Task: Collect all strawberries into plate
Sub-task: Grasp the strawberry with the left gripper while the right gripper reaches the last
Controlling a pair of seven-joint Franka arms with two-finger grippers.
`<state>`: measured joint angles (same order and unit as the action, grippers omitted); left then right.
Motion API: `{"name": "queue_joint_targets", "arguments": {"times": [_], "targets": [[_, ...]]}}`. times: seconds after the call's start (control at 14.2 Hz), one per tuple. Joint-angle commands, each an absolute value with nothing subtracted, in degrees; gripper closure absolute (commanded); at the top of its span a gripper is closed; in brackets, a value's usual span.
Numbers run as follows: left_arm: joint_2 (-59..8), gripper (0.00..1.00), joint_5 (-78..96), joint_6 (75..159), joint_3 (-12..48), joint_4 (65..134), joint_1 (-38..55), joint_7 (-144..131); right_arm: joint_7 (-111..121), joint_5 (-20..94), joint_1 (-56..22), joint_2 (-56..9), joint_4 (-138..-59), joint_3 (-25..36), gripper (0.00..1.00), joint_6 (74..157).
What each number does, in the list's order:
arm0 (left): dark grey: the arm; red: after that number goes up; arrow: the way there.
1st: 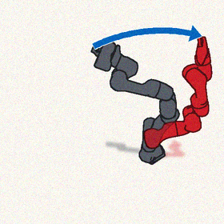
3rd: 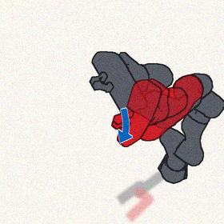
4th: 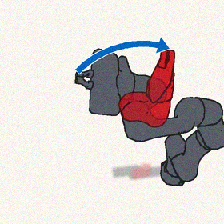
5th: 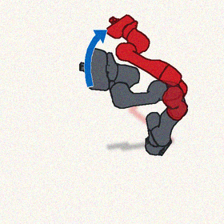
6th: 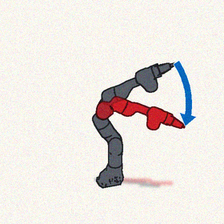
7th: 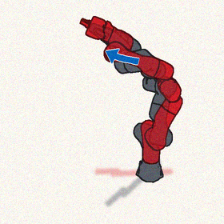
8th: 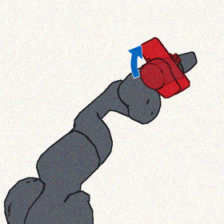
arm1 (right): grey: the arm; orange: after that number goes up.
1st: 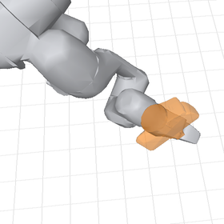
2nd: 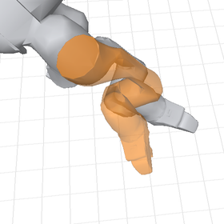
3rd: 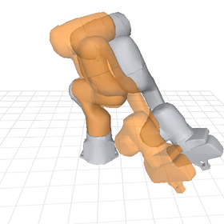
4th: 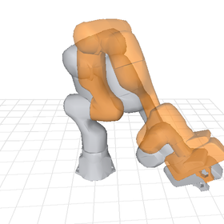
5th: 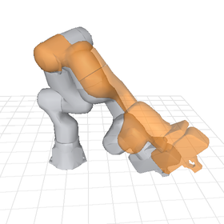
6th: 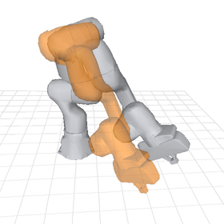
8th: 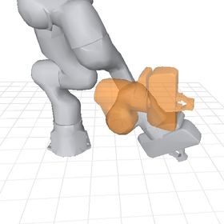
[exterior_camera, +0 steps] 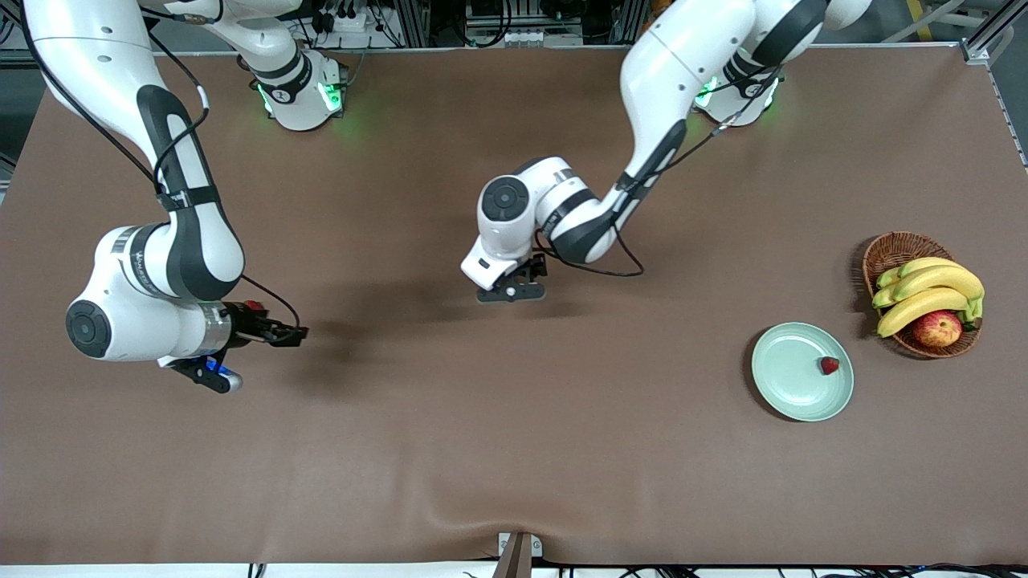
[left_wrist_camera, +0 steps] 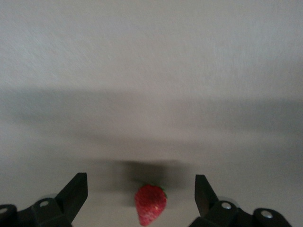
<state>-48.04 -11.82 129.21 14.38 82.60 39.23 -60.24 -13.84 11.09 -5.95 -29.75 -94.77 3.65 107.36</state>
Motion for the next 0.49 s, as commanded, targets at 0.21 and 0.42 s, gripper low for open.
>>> {"name": "queue_joint_targets", "arguments": {"times": [0.21,0.42], "targets": [[-49.9,0.0,-11.7,129.2,13.2,81.2,41.9,-64.6,6.8,5.2,0.5,-29.0,-99.5,2.5,0.0,112.4],[-50.4,0.0,-11.8,129.5,13.2,81.1,41.9,-64.8,13.1,5.1,1.4,-29.2,-102.0,2.5,0.0,115.4]]}}
